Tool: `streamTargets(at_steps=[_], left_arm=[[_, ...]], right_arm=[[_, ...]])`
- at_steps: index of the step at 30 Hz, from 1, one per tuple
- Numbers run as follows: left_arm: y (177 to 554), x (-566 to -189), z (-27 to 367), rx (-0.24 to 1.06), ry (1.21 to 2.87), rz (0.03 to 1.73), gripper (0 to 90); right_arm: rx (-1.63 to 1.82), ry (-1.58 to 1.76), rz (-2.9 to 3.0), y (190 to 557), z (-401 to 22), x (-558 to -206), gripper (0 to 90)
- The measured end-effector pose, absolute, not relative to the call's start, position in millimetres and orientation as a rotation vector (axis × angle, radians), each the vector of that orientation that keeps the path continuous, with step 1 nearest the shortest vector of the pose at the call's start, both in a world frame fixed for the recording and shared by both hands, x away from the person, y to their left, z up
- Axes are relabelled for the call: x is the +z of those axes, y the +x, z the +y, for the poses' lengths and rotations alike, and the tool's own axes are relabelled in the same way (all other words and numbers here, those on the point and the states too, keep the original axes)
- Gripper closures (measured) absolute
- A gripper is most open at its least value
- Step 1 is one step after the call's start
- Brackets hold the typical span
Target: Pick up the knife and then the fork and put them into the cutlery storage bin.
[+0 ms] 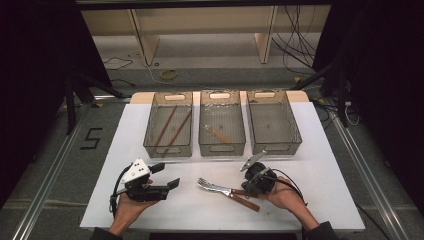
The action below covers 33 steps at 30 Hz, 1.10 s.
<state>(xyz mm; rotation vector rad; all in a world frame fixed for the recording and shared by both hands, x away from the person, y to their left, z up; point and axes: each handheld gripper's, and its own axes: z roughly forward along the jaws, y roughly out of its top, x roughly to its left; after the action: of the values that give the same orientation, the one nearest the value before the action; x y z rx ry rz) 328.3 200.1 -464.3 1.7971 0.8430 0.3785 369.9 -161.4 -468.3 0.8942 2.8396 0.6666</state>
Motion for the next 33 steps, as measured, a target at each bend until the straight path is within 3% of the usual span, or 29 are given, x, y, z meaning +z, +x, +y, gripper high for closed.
streamTargets(at_steps=[6,14,18,24,33], left_arm=[[328.4,-464.3,199.7,0.378,1.798,0.841,19.2],[328.2,-464.4,199.2,0.374,1.8,0.838,19.2],[328.1,-464.4,199.2,0.375,1.799,0.837,19.2],[328.2,-464.3,199.2,0.374,1.801,0.837,19.2],[328.4,-464.5,199.3,0.374,1.803,0.837,19.2]], right_arm=[[0.642,0.836,2.853,365.1,-158.3,-465.2,89.7],[0.669,0.654,2.881,363.7,-154.2,-445.8,60.2],[0.592,0.623,2.919,362.4,-151.0,-451.7,53.9],[0.537,0.566,2.94,361.4,-146.4,-457.5,54.5],[0.494,0.534,2.97,362.4,-143.1,-463.2,66.0]])
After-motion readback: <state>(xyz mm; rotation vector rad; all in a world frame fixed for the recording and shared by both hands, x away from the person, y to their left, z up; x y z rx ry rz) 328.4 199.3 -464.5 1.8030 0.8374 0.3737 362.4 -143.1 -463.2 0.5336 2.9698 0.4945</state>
